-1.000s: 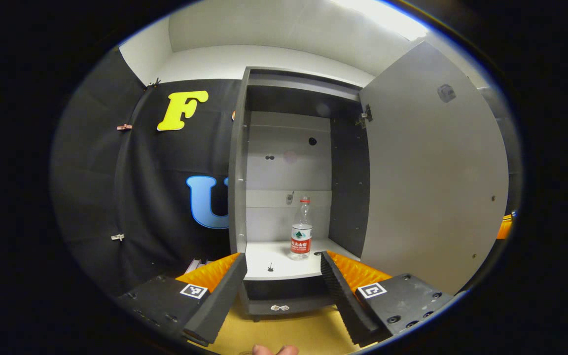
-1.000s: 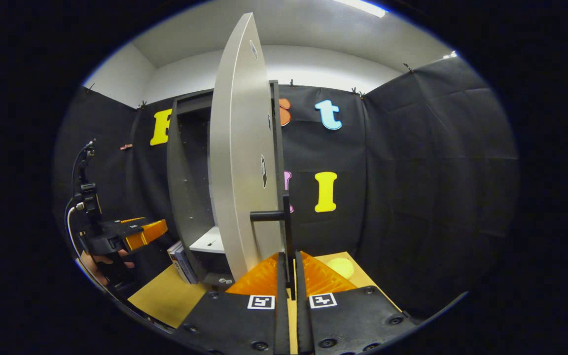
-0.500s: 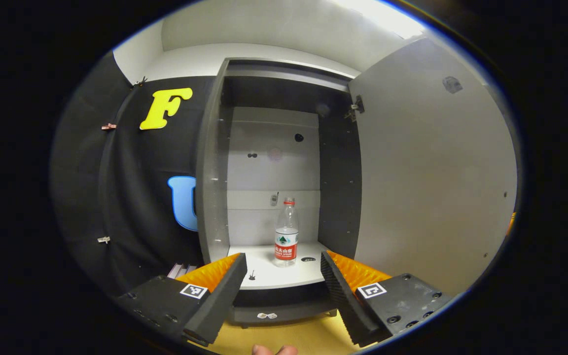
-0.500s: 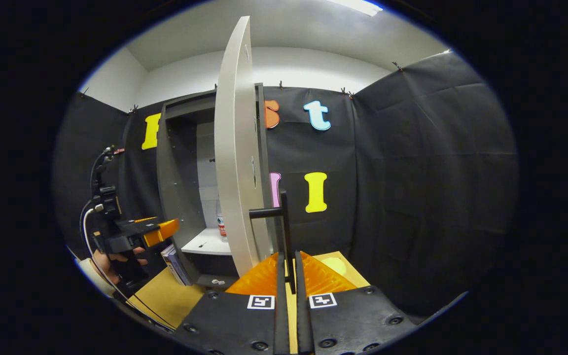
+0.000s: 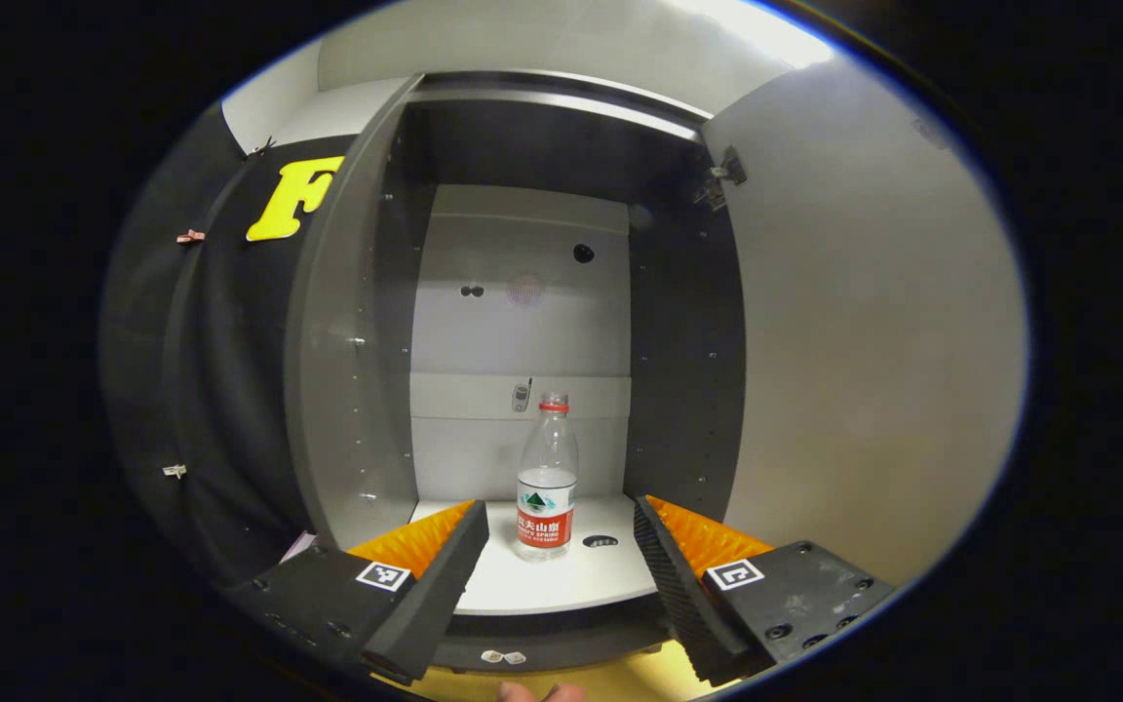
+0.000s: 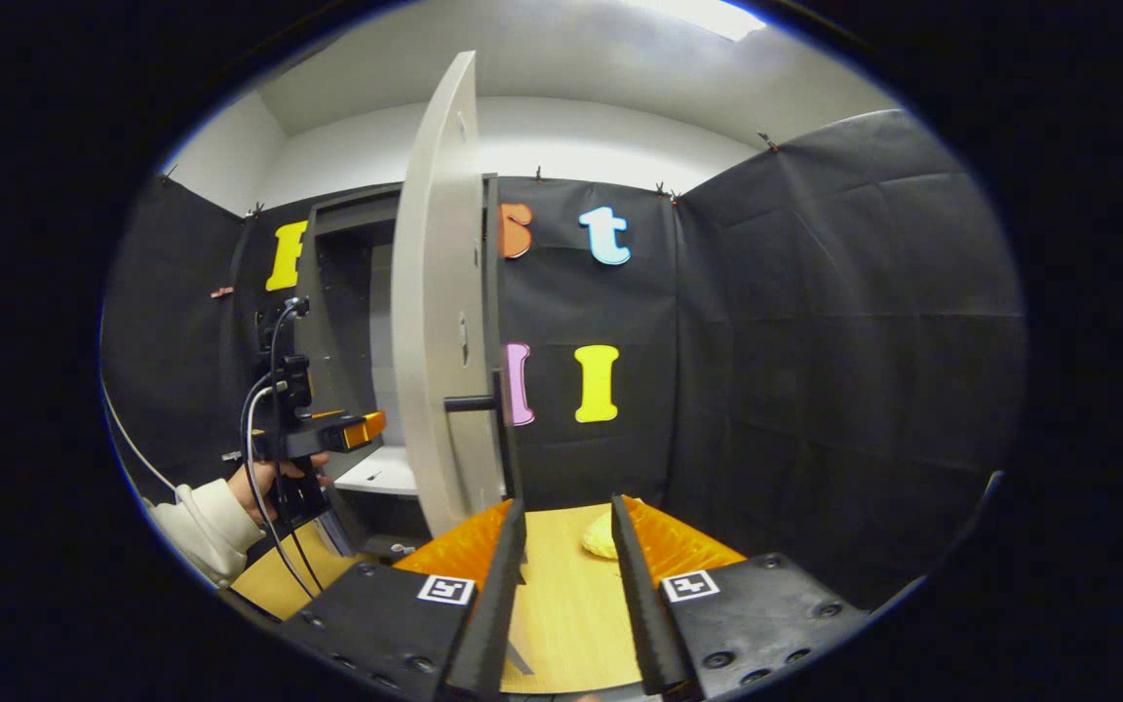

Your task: Open the cabinet door with the right hand, grasp the bottle in the cabinet with the left hand and place it on the coaster, then close the cabinet door with the right hand.

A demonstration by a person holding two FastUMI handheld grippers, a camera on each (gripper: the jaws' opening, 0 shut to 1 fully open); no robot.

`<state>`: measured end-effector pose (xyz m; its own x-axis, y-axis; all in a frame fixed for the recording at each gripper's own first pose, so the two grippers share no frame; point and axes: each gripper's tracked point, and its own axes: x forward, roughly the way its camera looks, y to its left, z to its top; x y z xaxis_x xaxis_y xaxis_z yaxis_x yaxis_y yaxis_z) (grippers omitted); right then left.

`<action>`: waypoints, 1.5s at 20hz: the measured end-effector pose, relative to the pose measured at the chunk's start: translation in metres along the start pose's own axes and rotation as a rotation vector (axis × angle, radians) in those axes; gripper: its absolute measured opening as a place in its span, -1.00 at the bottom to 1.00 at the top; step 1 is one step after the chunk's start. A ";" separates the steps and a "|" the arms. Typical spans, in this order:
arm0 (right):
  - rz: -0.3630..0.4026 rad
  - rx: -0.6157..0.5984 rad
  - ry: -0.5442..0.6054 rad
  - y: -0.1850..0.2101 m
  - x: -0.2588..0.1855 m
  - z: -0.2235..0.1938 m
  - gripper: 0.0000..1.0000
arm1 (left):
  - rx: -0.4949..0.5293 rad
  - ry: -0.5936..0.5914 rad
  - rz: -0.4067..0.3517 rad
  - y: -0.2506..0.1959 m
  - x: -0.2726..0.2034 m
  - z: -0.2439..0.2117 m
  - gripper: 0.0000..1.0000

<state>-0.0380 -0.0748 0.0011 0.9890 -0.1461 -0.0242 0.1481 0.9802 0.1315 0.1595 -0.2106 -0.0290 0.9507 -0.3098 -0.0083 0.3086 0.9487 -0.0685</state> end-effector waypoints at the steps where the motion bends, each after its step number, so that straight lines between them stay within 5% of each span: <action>1: -0.020 0.011 -0.004 -0.008 0.003 -0.001 0.35 | 0.007 0.003 0.004 0.001 0.012 -0.003 0.84; 3: -0.073 0.024 -0.046 -0.027 0.016 0.005 0.84 | 0.022 0.010 0.008 -0.001 0.036 -0.009 0.84; 5: -0.141 -0.005 -0.072 -0.047 0.020 0.003 1.00 | 0.019 0.023 0.012 -0.002 0.061 -0.019 0.89; 6: -0.166 -0.023 -0.052 -0.057 0.021 -0.006 0.79 | 0.018 0.029 0.023 0.000 0.073 -0.024 0.89; 7: -0.179 -0.028 -0.027 -0.063 0.022 -0.013 0.95 | 0.025 0.032 0.036 0.002 0.084 -0.028 0.84; 18: -0.237 -0.027 -0.018 -0.084 0.042 -0.014 0.95 | 0.062 0.072 0.087 0.022 0.170 -0.068 0.89; 19: -0.240 -0.021 -0.013 -0.086 0.043 -0.015 0.95 | 0.064 0.080 0.080 0.020 0.171 -0.071 0.90; 21: -0.239 -0.019 -0.005 -0.086 0.045 -0.018 0.95 | 0.078 0.078 0.089 0.021 0.170 -0.068 0.53; 30: -0.212 -0.030 -0.010 -0.077 0.046 -0.016 0.96 | 0.041 0.023 0.061 0.024 0.094 -0.028 0.53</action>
<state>-0.0041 -0.1552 -0.0261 0.9357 -0.3507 -0.0379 0.3528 0.9309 0.0945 0.2553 -0.2188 -0.0591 0.9672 -0.2518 -0.0337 0.2510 0.9676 -0.0260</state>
